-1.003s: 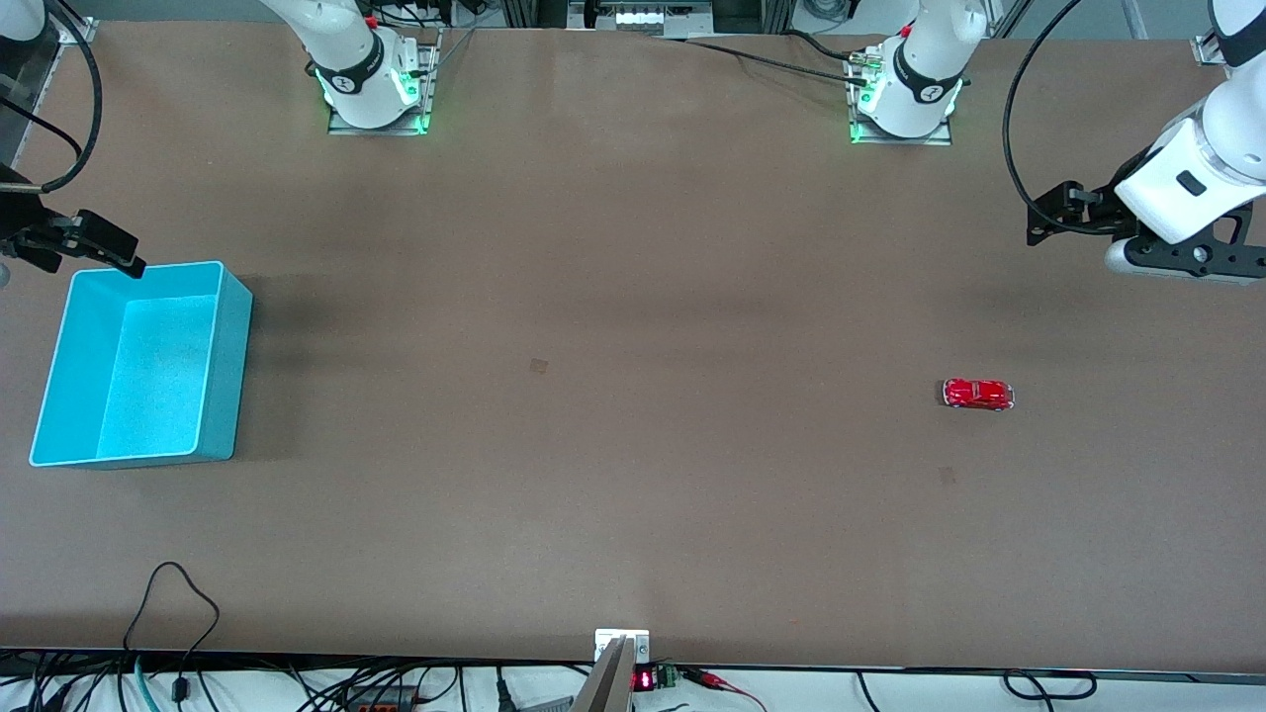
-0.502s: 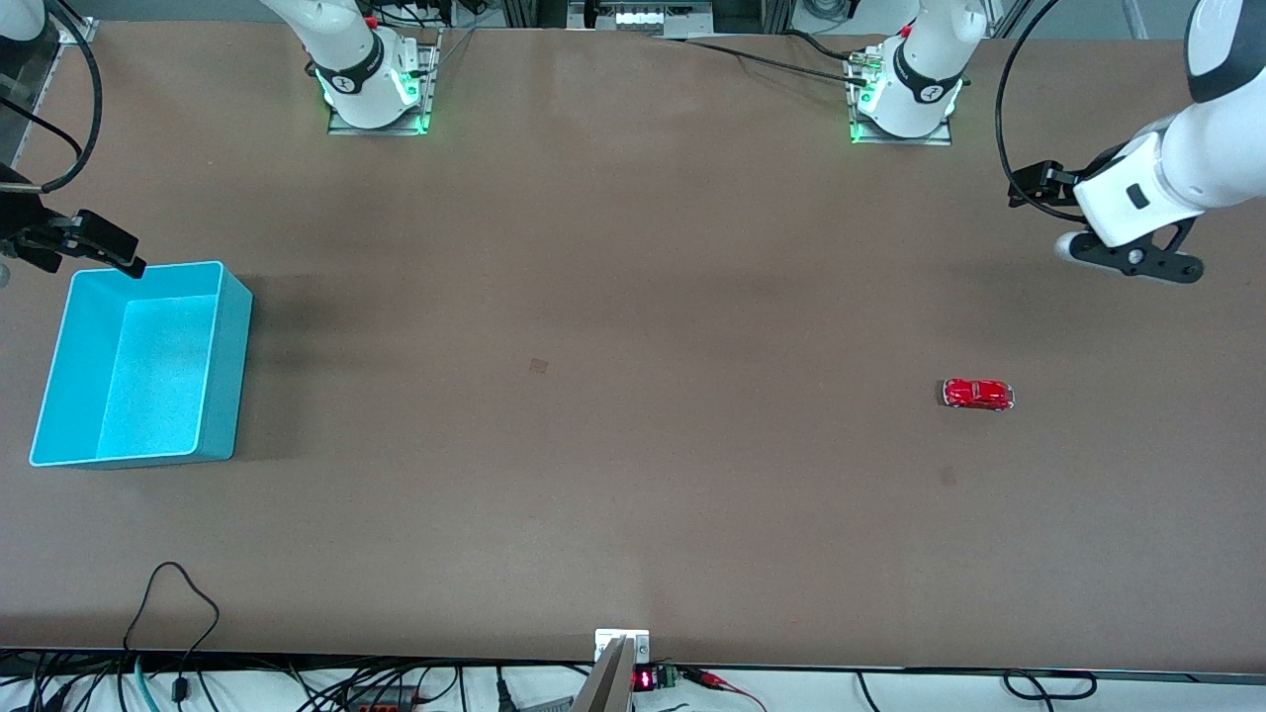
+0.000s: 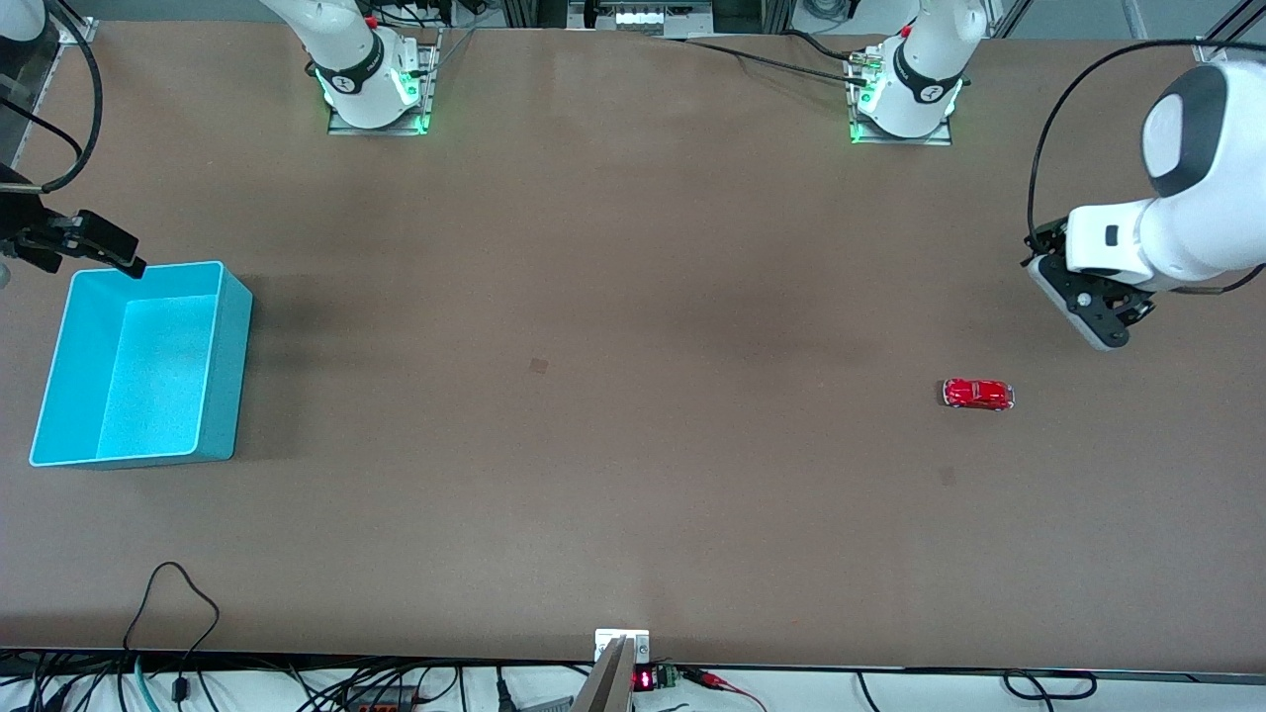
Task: Wind red beetle toy and store in blue box
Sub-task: 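Reach the left gripper down to the red toy car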
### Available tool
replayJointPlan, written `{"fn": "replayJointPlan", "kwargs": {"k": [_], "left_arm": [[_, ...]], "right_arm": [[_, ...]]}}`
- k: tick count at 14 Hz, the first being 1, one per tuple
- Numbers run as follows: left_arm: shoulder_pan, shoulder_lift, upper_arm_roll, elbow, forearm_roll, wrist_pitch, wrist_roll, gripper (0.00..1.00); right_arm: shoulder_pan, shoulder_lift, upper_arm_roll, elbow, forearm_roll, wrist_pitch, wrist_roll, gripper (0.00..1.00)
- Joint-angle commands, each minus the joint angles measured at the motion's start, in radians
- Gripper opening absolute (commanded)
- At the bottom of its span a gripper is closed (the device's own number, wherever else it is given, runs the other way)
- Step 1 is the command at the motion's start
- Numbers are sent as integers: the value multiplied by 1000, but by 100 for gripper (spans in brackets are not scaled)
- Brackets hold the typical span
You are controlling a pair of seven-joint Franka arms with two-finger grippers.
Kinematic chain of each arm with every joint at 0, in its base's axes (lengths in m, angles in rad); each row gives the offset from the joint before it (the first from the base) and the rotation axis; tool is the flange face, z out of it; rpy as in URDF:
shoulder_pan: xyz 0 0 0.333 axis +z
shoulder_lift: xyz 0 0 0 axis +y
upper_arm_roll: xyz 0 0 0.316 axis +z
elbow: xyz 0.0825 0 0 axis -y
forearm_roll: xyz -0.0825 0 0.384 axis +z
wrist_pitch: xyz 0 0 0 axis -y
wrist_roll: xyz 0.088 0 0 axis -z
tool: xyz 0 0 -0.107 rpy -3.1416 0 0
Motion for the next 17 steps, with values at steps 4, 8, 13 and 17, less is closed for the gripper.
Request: {"fn": "replayJointPlan", "kwargs": {"k": [4, 8, 13, 17], "left_arm": [[-3, 56, -4, -175, 16, 380, 266, 100], [24, 188, -4, -175, 16, 546, 449, 100], [65, 294, -3, -155, 16, 682, 537, 100], [86, 363, -1, -102, 16, 684, 584, 100]], "right_arm": [[0, 8, 0, 19, -4, -8, -12, 100], [0, 8, 0, 19, -4, -5, -12, 100], [0, 9, 0, 19, -4, -2, -12, 100], [-1, 11, 0, 19, -3, -2, -12, 100]]}}
